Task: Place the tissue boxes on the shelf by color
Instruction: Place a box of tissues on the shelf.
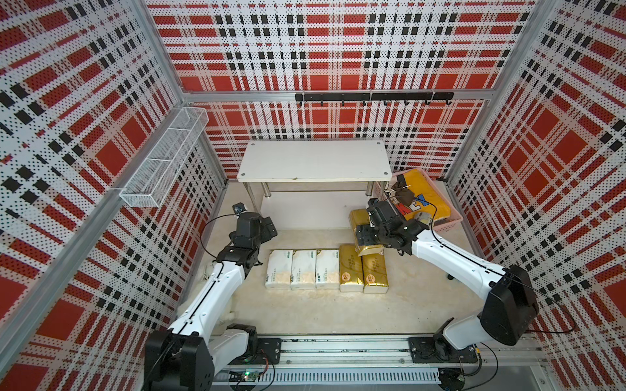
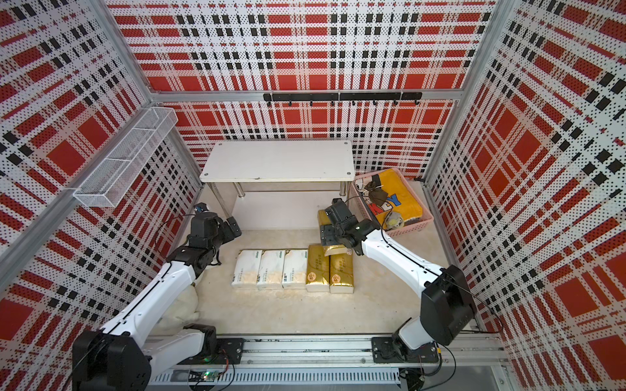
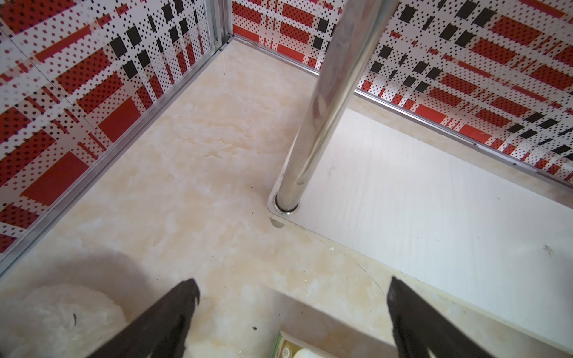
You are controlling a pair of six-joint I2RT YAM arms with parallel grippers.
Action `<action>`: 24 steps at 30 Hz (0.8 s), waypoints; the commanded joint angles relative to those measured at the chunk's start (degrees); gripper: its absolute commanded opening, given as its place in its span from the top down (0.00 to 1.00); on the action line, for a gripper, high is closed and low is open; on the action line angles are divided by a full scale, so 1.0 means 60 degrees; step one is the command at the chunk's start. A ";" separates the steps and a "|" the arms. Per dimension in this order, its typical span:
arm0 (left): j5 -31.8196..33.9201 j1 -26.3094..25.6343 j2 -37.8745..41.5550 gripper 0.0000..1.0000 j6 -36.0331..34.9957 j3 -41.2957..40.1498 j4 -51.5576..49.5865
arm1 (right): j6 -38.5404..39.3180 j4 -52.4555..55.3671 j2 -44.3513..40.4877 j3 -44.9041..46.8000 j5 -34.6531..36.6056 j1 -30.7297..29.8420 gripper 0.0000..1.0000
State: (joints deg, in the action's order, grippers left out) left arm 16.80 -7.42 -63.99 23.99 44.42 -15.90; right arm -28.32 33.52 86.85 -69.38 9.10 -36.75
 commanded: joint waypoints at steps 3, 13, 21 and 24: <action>0.0089 0.0047 0.0233 0.00 -0.0014 0.0066 -0.0033 | 0.0078 -0.0772 0.0612 -0.0592 0.0036 -0.0098 0.18; 0.0130 0.0077 0.0373 0.00 -0.0058 0.0044 -0.0147 | 0.0082 -0.0807 0.1705 -0.1620 0.0330 -0.0102 0.18; 0.0101 0.0189 0.0523 0.00 -0.0110 0.0029 -0.0253 | 0.0017 -0.0855 0.2450 -0.2276 0.0271 -0.0093 0.18; 0.0096 0.0266 0.0598 0.00 -0.0172 0.0020 -0.0316 | 0.0040 -0.0909 0.2610 -0.2409 0.0358 -0.0049 0.18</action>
State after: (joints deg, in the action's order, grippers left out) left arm 16.95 -6.46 -61.71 23.90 44.40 -16.56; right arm -28.12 29.82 101.65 -82.13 10.15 -37.01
